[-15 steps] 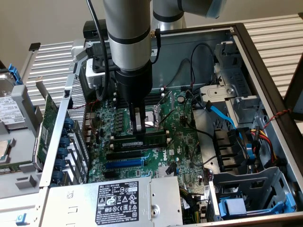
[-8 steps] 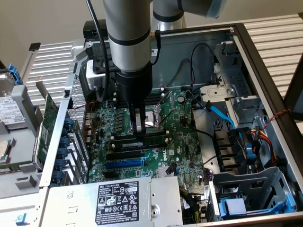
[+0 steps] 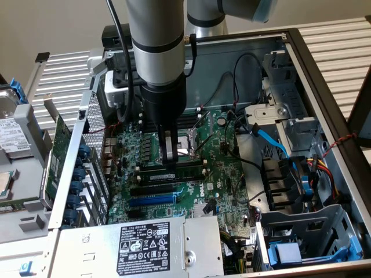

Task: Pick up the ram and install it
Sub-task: 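Press down the ram until it locks into place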

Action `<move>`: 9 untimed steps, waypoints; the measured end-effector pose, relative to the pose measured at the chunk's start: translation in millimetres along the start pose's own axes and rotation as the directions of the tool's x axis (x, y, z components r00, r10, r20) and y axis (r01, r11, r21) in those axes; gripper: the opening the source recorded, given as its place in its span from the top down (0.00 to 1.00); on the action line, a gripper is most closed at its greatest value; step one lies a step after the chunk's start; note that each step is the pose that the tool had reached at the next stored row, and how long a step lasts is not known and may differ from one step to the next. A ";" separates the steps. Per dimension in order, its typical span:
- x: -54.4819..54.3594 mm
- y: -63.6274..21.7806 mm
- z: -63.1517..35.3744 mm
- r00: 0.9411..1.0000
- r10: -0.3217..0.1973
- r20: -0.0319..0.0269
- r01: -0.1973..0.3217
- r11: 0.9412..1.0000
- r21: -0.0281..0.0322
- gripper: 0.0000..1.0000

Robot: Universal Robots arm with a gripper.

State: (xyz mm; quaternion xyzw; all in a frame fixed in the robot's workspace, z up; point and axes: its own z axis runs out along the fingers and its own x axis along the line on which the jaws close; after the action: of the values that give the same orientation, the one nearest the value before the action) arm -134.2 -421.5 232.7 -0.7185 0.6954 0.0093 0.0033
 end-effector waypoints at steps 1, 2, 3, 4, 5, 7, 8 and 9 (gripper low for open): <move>0.0 0.0 -1.5 1.000 0.000 0.000 0.000 1.000 0.000 0.89; 0.0 0.0 -3.0 1.000 0.000 0.000 0.000 1.000 0.000 0.89; 0.0 0.0 -4.1 1.000 0.000 0.000 0.000 1.000 0.000 0.89; 0.0 0.0 -5.3 1.000 0.000 0.000 0.000 1.000 0.000 0.89; -0.1 0.0 -6.8 1.000 0.000 0.000 0.000 1.000 0.000 0.89; -0.1 0.0 -11.1 1.000 0.000 0.000 0.000 1.000 0.000 0.89; -0.2 0.1 -13.5 1.000 0.000 0.000 0.000 1.000 0.000 0.89; -0.2 0.1 -15.2 1.000 0.000 0.000 0.000 1.000 0.000 0.89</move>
State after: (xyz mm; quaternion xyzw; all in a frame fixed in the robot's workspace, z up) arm -134.1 -421.6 247.9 -0.7186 0.6954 0.0093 0.0030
